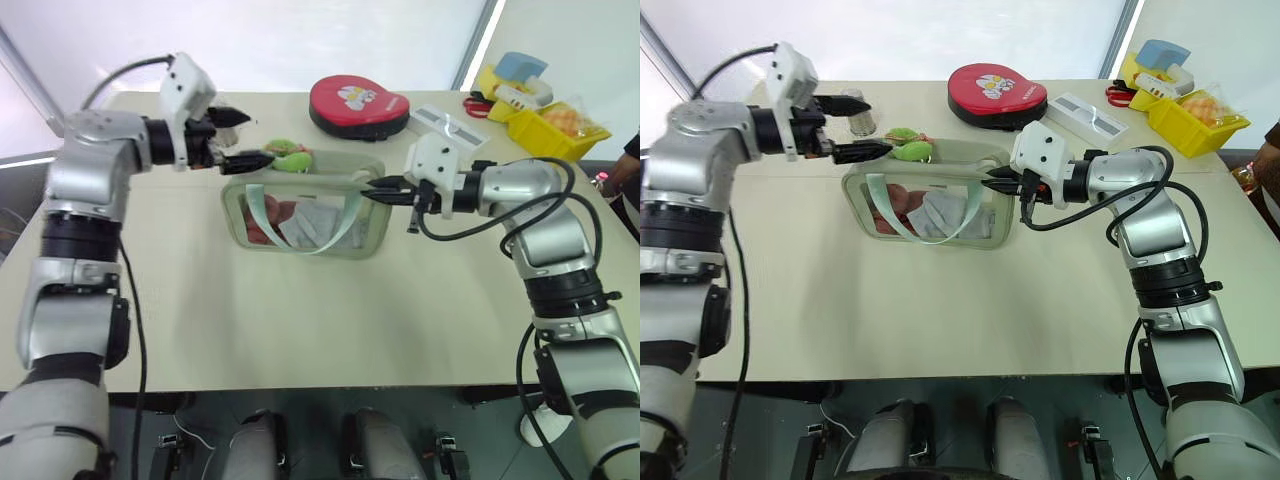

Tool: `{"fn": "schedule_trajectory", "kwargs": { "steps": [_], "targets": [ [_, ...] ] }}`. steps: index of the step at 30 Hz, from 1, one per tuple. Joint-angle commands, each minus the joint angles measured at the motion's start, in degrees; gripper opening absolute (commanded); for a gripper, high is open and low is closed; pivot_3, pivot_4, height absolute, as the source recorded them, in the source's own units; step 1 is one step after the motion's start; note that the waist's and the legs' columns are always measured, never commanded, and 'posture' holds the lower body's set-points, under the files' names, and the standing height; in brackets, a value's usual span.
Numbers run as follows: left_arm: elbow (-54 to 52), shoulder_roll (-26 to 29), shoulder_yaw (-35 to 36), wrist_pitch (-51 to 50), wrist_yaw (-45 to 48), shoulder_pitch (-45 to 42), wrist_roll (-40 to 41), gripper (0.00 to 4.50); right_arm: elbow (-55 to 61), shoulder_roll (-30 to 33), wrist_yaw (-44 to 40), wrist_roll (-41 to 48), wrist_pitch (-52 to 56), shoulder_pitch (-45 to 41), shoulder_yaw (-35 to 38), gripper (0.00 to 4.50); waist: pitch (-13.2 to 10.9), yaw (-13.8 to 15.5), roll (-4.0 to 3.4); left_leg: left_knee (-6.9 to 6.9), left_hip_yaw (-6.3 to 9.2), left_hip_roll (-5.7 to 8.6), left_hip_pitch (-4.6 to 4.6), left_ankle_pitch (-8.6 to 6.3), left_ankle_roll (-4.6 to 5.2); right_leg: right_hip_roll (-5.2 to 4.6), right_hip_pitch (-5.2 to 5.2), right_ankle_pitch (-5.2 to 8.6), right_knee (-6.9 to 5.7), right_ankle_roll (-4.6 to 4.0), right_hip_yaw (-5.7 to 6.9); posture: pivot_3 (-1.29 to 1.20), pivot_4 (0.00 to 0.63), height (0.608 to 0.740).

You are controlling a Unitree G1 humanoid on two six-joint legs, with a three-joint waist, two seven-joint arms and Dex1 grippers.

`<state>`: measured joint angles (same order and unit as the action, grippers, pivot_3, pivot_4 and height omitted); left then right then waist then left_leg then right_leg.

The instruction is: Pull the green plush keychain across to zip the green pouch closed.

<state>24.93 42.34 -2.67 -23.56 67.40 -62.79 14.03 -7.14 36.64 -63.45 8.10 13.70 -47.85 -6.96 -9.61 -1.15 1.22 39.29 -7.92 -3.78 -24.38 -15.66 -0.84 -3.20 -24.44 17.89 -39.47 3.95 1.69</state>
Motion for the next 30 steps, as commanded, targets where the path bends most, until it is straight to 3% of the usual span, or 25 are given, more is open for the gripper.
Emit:
{"fn": "schedule_trajectory", "kwargs": {
  "steps": [1, 7, 11, 17, 20, 27, 30],
  "targets": [
    [-6.61, 3.94, 1.91, -2.36, 1.76, 0.15, 1.01, 4.46, -0.30, 0.42, 0.35, 0.26, -1.61, -1.60, 1.16, 0.00, 0.00, 0.08, 0.00, 0.00, 0.01, -0.01, 0.00, 0.00, 0.00, 0.00, 0.00, 0.00, 0.00, 0.00, 0.00, 0.00, 0.150, 0.740],
    [-19.52, 11.49, 5.07, -10.61, 2.77, 11.16, 4.52, 4.46, -2.57, -0.26, 0.16, 0.17, -3.03, -3.52, 0.77, 0.00, 0.00, -0.08, -0.02, -0.02, 0.02, -0.05, 0.04, 0.00, 0.00, -0.01, 0.02, 0.00, -0.03, 0.00, -0.02, 0.00, 0.150, 0.740],
    [-24.18, 9.50, 5.65, -10.05, -4.35, 17.29, 2.34, 4.46, -3.13, -0.58, -0.04, 0.34, -3.08, -4.35, 0.49, 0.00, 0.00, 0.43, 0.00, 0.00, 0.07, -0.05, 0.01, 0.00, 0.00, -0.04, 0.04, 0.00, -0.05, 0.00, -0.02, 0.00, 0.150, 0.740],
    [-23.25, 5.66, 4.85, -8.27, -10.78, 19.58, 0.48, 4.46, -3.04, -0.80, -0.39, 0.65, -2.82, -4.72, 0.27, 0.00, 0.00, 0.37, 0.00, 0.01, 0.08, -0.02, -0.01, 0.00, 0.01, -0.06, 0.04, 0.00, -0.03, 0.00, -0.01, 0.00, 0.150, 0.740],
    [-22.01, 5.67, 3.82, -6.38, -10.74, 20.74, -0.73, 3.61, -3.10, -0.77, -0.50, 0.72, -2.60, -4.64, 0.26, 0.00, 0.00, 0.16, 0.00, 0.01, 0.07, -0.02, -0.01, 0.00, 0.01, -0.04, 0.04, 0.00, -0.03, 0.00, -0.01, 0.00, 0.150, 0.740],
    [-19.68, 5.04, 3.52, -4.68, -9.89, 20.86, -0.77, 0.08, -2.49, -0.60, 0.00, 1.20, -1.53, -4.48, 0.96, 0.00, 0.00, 0.25, 0.00, 0.00, 0.05, -0.03, 0.00, 0.00, 0.01, -0.04, 0.03, 0.00, -0.03, 0.00, -0.01, 0.00, 0.150, 0.740],
    [-18.74, 4.35, 3.65, -4.37, -10.13, 21.19, -0.56, 0.08, -1.71, -1.01, 0.42, 2.04, -0.07, -4.34, 1.37, 0.00, 0.00, 0.33, 0.00, 0.00, 0.05, -0.03, 0.00, 0.00, 0.01, -0.04, 0.03, 0.00, -0.04, 0.00, -0.01, 0.00, 0.150, 0.740]
  ]
}}
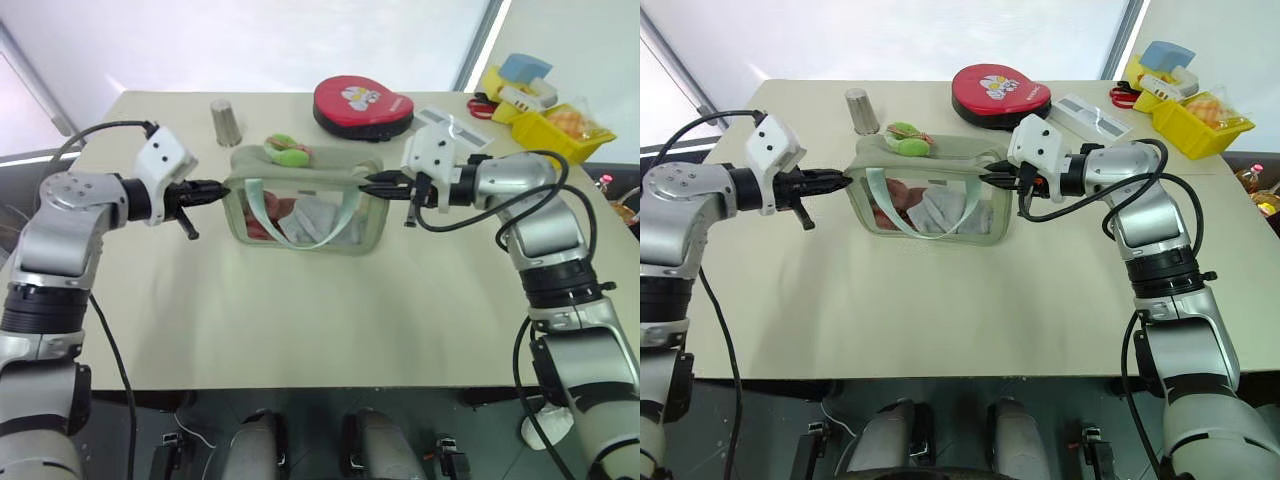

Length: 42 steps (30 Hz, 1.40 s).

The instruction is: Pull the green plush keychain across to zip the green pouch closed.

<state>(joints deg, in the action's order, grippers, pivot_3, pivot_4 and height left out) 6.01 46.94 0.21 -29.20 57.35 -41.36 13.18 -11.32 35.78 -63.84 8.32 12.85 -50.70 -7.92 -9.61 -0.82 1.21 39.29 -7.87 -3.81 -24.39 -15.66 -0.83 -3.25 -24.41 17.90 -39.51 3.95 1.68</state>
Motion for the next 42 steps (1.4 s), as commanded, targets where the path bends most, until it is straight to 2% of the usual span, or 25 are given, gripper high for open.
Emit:
{"fn": "schedule_trajectory", "kwargs": {
  "steps": [1, 4, 7, 11, 14, 18, 22, 31, 34, 38, 39, 42],
  "targets": [
    [0.32, -0.41, 0.67, 1.34, -0.12, -0.20, 0.25, 0.08, 2.58, -0.13, 0.87, 1.86, 0.99, -1.49, 2.30, 0.00, 0.00, 0.00, 0.00, 0.00, 0.00, 0.00, 0.00, 0.00, 0.00, 0.00, 0.00, 0.00, 0.00, 0.00, 0.00, 0.00, 0.150, 0.740],
    [-0.38, -1.11, 0.93, -0.81, 0.05, -1.11, 1.59, 0.08, 2.91, 0.07, 0.95, 2.06, 1.68, -1.45, 2.26, 0.00, 0.00, 0.04, 0.00, 0.00, 0.00, 0.00, 0.00, 0.00, 0.00, 0.00, 0.00, 0.00, 0.00, 0.00, 0.00, 0.00, 0.150, 0.740],
    [-2.24, -0.56, 1.38, -2.17, 1.36, -1.02, 2.81, 0.00, 4.56, 1.01, -0.22, 3.21, 4.17, -0.99, 2.37, 1.13, 0.00, 0.06, 0.00, 0.00, 0.00, 0.00, 0.00, 0.00, 0.00, -0.01, 0.00, 0.00, 0.00, 0.00, 0.00, 0.00, 0.150, 0.740],
    [-4.17, 0.95, 1.58, -2.24, 2.44, 0.30, 2.84, 0.00, 4.80, 3.24, -1.11, 3.70, 6.35, -3.14, 3.11, 3.20, 0.00, 0.08, 0.00, 0.00, 0.01, 0.01, -0.01, 0.00, 0.00, -0.02, 0.00, 0.00, 0.00, 0.00, 0.00, 0.00, 0.150, 0.740],
    [-5.50, 1.16, 1.99, -2.84, 2.37, 0.97, 3.38, 0.00, 4.60, 1.39, 0.21, 6.05, 9.20, -6.75, 4.34, 3.20, 0.00, 0.00, 0.00, 0.00, 0.00, 0.00, 0.00, 0.00, 0.00, -0.01, 0.00, 0.00, 0.00, 0.00, 0.00, 0.00, 0.150, 0.740],
    [-6.54, 0.79, 1.96, -3.46, 1.85, 1.12, 3.59, 0.00, 5.70, -7.24, 4.99, 8.92, 13.16, -9.90, 3.65, 3.20, 0.00, -0.39, -0.01, -0.02, 0.00, -0.02, 0.02, 0.00, 0.00, 0.03, 0.00, 0.00, -0.01, 0.00, 0.00, 0.00, 0.150, 0.740],
    [-7.75, 0.35, 1.82, -4.06, 1.34, 1.39, 3.74, 0.00, 1.71, -14.06, 8.97, 5.82, 13.60, -12.12, -0.19, 3.20, 0.00, -0.28, -0.01, -0.02, 0.00, -0.01, 0.01, 0.00, 0.00, 0.02, -0.02, 0.00, -0.04, 0.00, 0.00, 0.00, 0.150, 0.740],
    [-9.88, 0.77, 2.36, -4.58, 0.05, 3.67, 4.05, 0.00, -3.38, -15.55, 9.04, 2.69, 12.86, -12.43, -3.22, 3.20, 0.01, -0.12, 0.01, 0.00, 0.02, 0.06, -0.04, -0.02, 0.04, -0.08, -0.02, 0.00, -0.04, 0.00, 0.01, 0.00, 0.150, 0.740],
    [-10.04, 0.57, 2.47, -4.91, -0.49, 3.73, 4.41, 0.00, -3.38, -15.21, 9.11, 2.70, 13.78, -12.26, -2.98, 2.33, 0.01, -0.17, 0.01, -0.01, 0.03, 0.02, -0.03, -0.02, 0.03, -0.04, -0.02, 0.00, -0.05, 0.00, 0.01, 0.00, 0.150, 0.740],
    [-9.69, -0.74, 2.89, -6.05, -1.54, 2.64, 5.63, 0.00, -3.45, -16.33, 10.52, 6.97, 19.00, -13.51, 1.15, 0.31, 0.01, -0.02, 0.01, -0.01, 0.03, 0.03, -0.03, -0.02, 0.04, -0.05, -0.01, 0.00, -0.05, 0.00, 0.01, 0.00, 0.150, 0.740],
    [-9.48, -0.84, 2.70, -6.01, -1.70, 2.41, 5.56, 0.00, -3.13, -16.62, 10.81, 8.24, 20.84, -13.84, 2.21, 0.05, 0.01, 0.01, 0.01, -0.01, 0.03, 0.03, -0.03, -0.02, 0.04, -0.06, -0.01, 0.00, -0.05, 0.00, 0.01, 0.00, 0.150, 0.740],
    [-9.15, -1.01, 2.10, -5.61, -1.79, 2.46, 5.25, 0.00, -1.25, -16.54, 11.59, 12.00, 27.10, -14.24, 5.20, 0.05, 0.01, 0.02, 0.00, -0.01, 0.03, 0.03, -0.03, -0.02, 0.03, -0.06, -0.01, 0.00, -0.05, 0.00, 0.01, 0.00, 0.150, 0.740]
  ]
}}
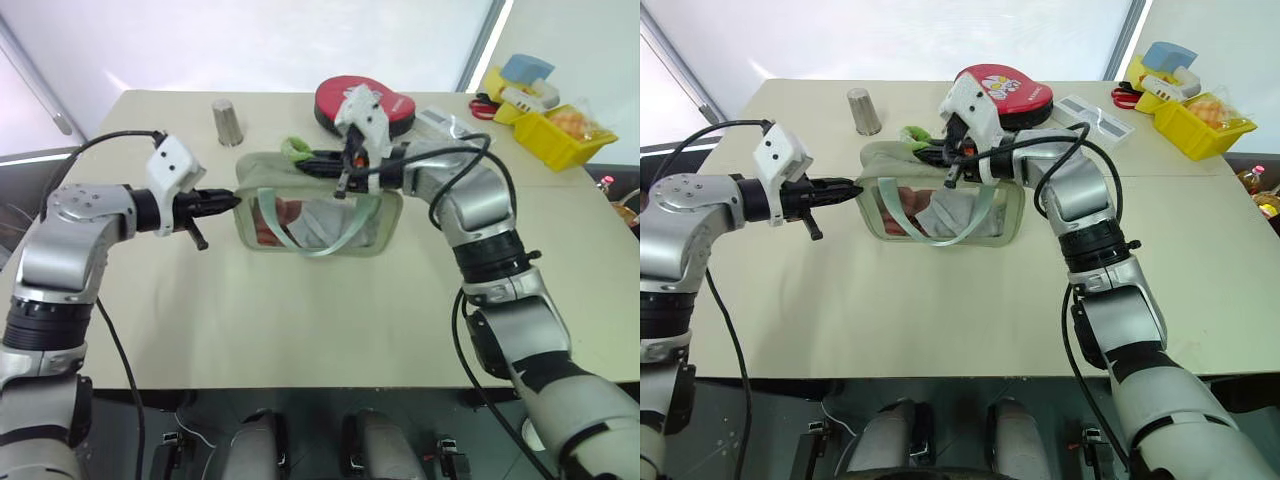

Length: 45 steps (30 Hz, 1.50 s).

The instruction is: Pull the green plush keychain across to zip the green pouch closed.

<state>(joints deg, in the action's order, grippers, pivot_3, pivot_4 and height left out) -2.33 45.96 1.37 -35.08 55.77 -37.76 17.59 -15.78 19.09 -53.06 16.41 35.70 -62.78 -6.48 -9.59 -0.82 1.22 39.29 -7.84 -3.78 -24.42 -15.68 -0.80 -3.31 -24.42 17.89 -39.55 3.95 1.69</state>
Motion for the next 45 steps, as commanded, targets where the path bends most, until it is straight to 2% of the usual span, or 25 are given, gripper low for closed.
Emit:
{"fn": "schedule_trajectory", "kwargs": {
  "steps": [1, 5, 11, 16, 19, 23, 26, 29, 32, 36, 41, 45],
  "targets": [
    [-0.80, -0.06, 0.62, 0.39, -0.10, -1.13, 0.70, 0.00, 3.49, 0.92, 1.15, 4.54, 5.65, -2.07, 4.69, 0.05, 0.00, 0.01, 0.00, 0.00, 0.00, 0.00, 0.00, 0.00, 0.00, 0.00, 0.00, 0.00, 0.00, 0.00, 0.00, 0.00, 0.150, 0.740],
    [-0.49, 0.07, 0.23, 0.79, -0.49, -1.09, -0.02, 0.00, 3.40, 5.45, 4.84, 4.67, 8.09, -1.30, 9.03, 0.05, 0.00, 0.20, 0.00, 0.00, 0.00, 0.03, -0.01, 0.00, 0.00, -0.03, 0.00, 0.00, 0.01, 0.00, 0.00, 0.00, 0.150, 0.740],
    [-3.22, 1.14, 1.54, -0.98, -0.74, 1.99, 1.35, 0.00, 7.24, 17.86, 8.75, -2.31, 3.34, 4.99, 8.95, 0.05, 0.00, 0.04, 0.00, -0.05, 0.01, 0.05, -0.02, -0.01, 0.01, -0.05, 0.00, 0.00, 0.08, 0.00, 0.00, 0.00, 0.150, 0.740],
    [-4.15, 0.46, 2.13, -1.48, -2.51, 3.17, 1.68, 0.00, 8.44, 21.51, 16.94, -7.01, -0.13, 9.32, 11.22, 0.05, 0.02, -0.17, -0.04, -0.06, -0.02, 0.00, 0.05, 0.00, 0.00, -0.02, 0.00, 0.00, 0.06, 0.00, -0.01, 0.00, 0.150, 0.740],
    [-5.52, -0.57, 2.15, -2.33, -3.84, 3.89, 2.46, 0.00, 8.70, 20.71, 23.92, -9.88, -2.45, 13.94, 13.02, 0.05, 0.03, 0.02, -0.03, -0.06, -0.02, 0.01, 0.03, 0.00, 0.00, -0.03, 0.01, 0.00, 0.07, 0.00, -0.02, 0.00, 0.150, 0.740],
    [-6.14, -1.09, 1.75, -2.62, -4.57, 4.42, 2.87, 0.00, 11.15, 15.85, 27.41, -6.81, -0.28, 19.61, 15.09, 0.05, 0.03, 0.14, -0.03, -0.02, -0.01, 0.03, 0.03, 0.00, 0.00, -0.04, 0.07, 0.00, 0.08, 0.00, -0.02, 0.00, 0.150, 0.740],
    [-5.90, -1.26, 1.42, -2.81, -5.04, 3.79, 3.08, 0.00, 13.60, 7.33, 29.46, -1.35, 1.88, 24.95, 17.11, 0.05, 0.03, 0.04, -0.03, -0.04, -0.01, 0.00, 0.06, 0.01, -0.01, 0.00, 0.08, 0.00, 0.08, 0.00, -0.02, 0.00, 0.150, 0.740],
    [-5.56, -1.13, 0.99, -2.69, -5.11, 3.37, 3.02, 0.00, 13.59, 3.66, 29.69, -2.27, 0.87, 29.11, 14.48, 0.05, 0.03, -0.02, -0.04, -0.05, 0.00, -0.01, 0.06, 0.01, -0.02, 0.04, 0.08, 0.00, 0.08, 0.00, -0.02, 0.00, 0.150, 0.740],
    [-5.21, -0.66, 1.02, -2.55, -4.97, 3.14, 2.89, 0.00, 12.38, 3.51, 28.32, -3.34, -0.40, 30.67, 11.92, 0.05, 0.03, 0.05, -0.04, -0.05, 0.00, 0.02, 0.05, 0.01, -0.02, 0.02, 0.08, 0.00, 0.09, 0.00, -0.02, 0.00, 0.150, 0.740],
    [-5.17, -0.22, 1.06, -2.32, -4.95, 3.35, 2.61, 0.00, 8.54, 6.95, 25.74, -7.08, -5.08, 30.30, 8.46, 0.05, 0.03, -0.01, -0.04, -0.05, 0.02, 0.02, 0.06, 0.01, -0.02, 0.05, 0.09, 0.00, 0.09, 0.00, -0.02, 0.00, 0.150, 0.740],
    [-4.50, 0.18, 1.30, -1.47, -4.80, 3.04, 2.35, 0.00, 5.93, 11.36, 19.94, -3.90, -5.17, 24.43, 11.00, 0.05, 0.03, -0.11, -0.05, -0.05, 0.01, 0.02, 0.06, 0.01, -0.02, 0.05, 0.08, 0.00, 0.09, 0.00, -0.03, 0.00, 0.150, 0.740],
    [-2.74, 1.35, 4.37, -3.92, -1.98, 0.35, 6.71, 1.55, 6.24, 19.46, 6.82, 1.22, -1.20, 17.74, 11.40, 1.59, 0.01, -0.05, -0.06, -0.06, 0.01, 0.00, 0.06, 0.01, -0.02, 0.06, 0.06, 0.00, 0.09, 0.00, -0.03, 0.00, 0.150, 0.740]
  ]
}}
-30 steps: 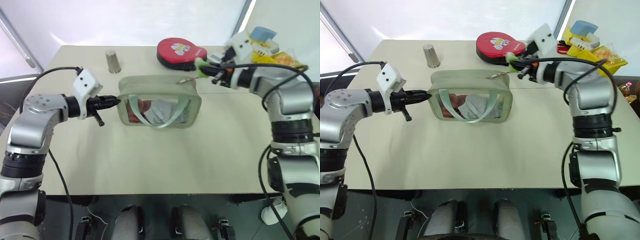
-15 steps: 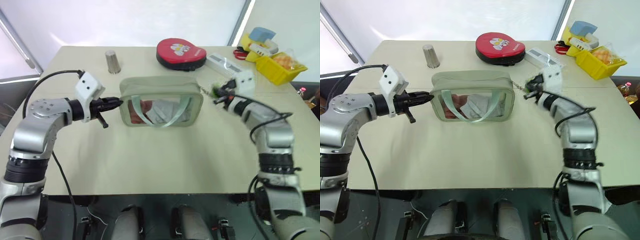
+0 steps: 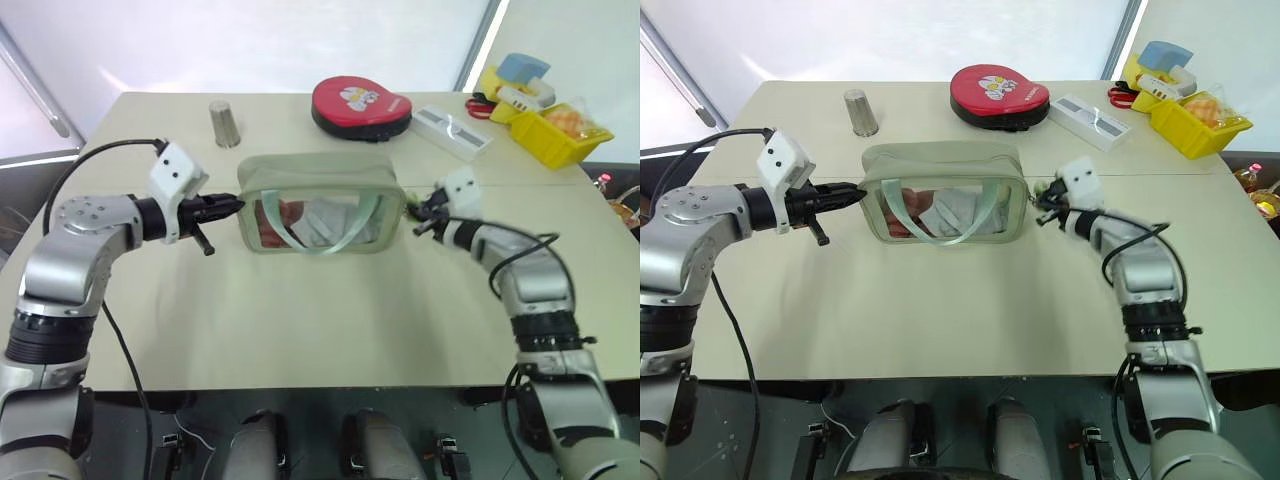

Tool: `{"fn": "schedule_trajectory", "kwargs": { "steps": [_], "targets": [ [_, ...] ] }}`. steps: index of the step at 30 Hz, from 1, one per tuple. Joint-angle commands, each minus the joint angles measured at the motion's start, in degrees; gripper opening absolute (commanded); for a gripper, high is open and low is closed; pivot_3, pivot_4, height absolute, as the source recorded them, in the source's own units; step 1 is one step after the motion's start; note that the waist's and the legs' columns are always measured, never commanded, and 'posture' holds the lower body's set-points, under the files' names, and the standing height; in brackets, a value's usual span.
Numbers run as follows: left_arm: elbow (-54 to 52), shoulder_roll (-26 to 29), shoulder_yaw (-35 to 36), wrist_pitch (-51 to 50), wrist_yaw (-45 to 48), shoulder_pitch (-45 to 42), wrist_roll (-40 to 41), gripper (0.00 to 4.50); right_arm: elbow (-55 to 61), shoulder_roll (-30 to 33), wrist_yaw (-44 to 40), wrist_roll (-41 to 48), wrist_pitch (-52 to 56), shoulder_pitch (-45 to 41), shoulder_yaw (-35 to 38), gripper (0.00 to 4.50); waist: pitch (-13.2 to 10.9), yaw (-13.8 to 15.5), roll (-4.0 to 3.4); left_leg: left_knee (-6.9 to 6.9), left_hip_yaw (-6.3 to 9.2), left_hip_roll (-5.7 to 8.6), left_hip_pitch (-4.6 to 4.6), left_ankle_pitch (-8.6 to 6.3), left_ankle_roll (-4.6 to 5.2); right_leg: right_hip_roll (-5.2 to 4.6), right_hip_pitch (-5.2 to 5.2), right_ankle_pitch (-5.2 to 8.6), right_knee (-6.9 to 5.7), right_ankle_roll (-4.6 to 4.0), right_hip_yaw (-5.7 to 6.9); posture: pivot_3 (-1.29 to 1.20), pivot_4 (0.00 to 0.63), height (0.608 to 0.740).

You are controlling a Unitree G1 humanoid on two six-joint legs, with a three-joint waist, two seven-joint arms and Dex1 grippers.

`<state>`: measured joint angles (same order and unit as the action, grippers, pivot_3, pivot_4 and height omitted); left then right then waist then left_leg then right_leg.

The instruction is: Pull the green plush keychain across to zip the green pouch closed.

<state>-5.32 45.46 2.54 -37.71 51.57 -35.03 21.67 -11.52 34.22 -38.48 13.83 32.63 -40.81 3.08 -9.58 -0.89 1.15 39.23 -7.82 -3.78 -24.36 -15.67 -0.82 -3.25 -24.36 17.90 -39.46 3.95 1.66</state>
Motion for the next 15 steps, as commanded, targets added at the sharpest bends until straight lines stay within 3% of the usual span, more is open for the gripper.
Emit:
{"fn": "schedule_trajectory", "kwargs": {
  "steps": [1, 4, 6, 10, 15],
  "targets": [
    [0.72, 2.63, 3.70, -1.79, 3.22, -3.07, 3.36, 2.03, 2.05, 6.23, -10.73, 4.84, 2.78, -5.64, 1.65, 2.05, -0.01, 0.03, 0.01, -0.02, 0.00, 0.00, -0.01, 0.00, 0.00, 0.01, -0.01, 0.00, 0.04, 0.00, 0.00, 0.00, 0.150, 0.740],
    [3.83, 6.33, 5.89, -3.54, 6.91, -6.05, 5.90, 3.60, 3.36, 12.08, -20.79, 10.32, 8.61, -10.29, 1.38, 3.69, -0.02, 0.06, 0.03, -0.05, 0.00, -0.01, -0.02, -0.01, 0.01, 0.03, -0.01, 0.00, 0.11, 0.00, 0.00, 0.00, 0.150, 0.740],
    [6.54, 8.26, 7.35, -3.88, 8.59, -8.18, 7.12, 4.45, 4.43, 14.58, -24.97, 13.29, 12.51, -12.94, 1.16, 4.49, -0.02, 0.00, 0.02, -0.06, 0.00, -0.01, -0.03, -0.01, 0.01, 0.04, -0.01, 0.00, 0.13, 0.00, 0.01, 0.00, 0.150, 0.740],
    [12.99, 10.02, 7.18, -1.68, 8.64, -12.71, 5.11, 4.45, 7.90, 17.69, -29.83, 15.86, 16.84, -15.58, -0.74, 4.49, -0.01, 0.05, 0.02, -0.04, -0.01, -0.01, -0.01, -0.01, 0.02, 0.05, 0.00, 0.00, 0.12, 0.00, 0.01, 0.00, 0.150, 0.740],
    [13.61, 9.73, 6.88, -0.51, 9.09, -13.00, 5.04, 4.45, 9.80, 16.75, -27.94, 15.89, 17.36, -15.83, -0.39, 4.49, -0.02, 0.08, 0.03, -0.02, -0.03, -0.02, -0.04, -0.01, 0.02, 0.02, -0.01, 0.00, 0.12, 0.00, 0.00, 0.00, 0.150, 0.740]
  ]
}}
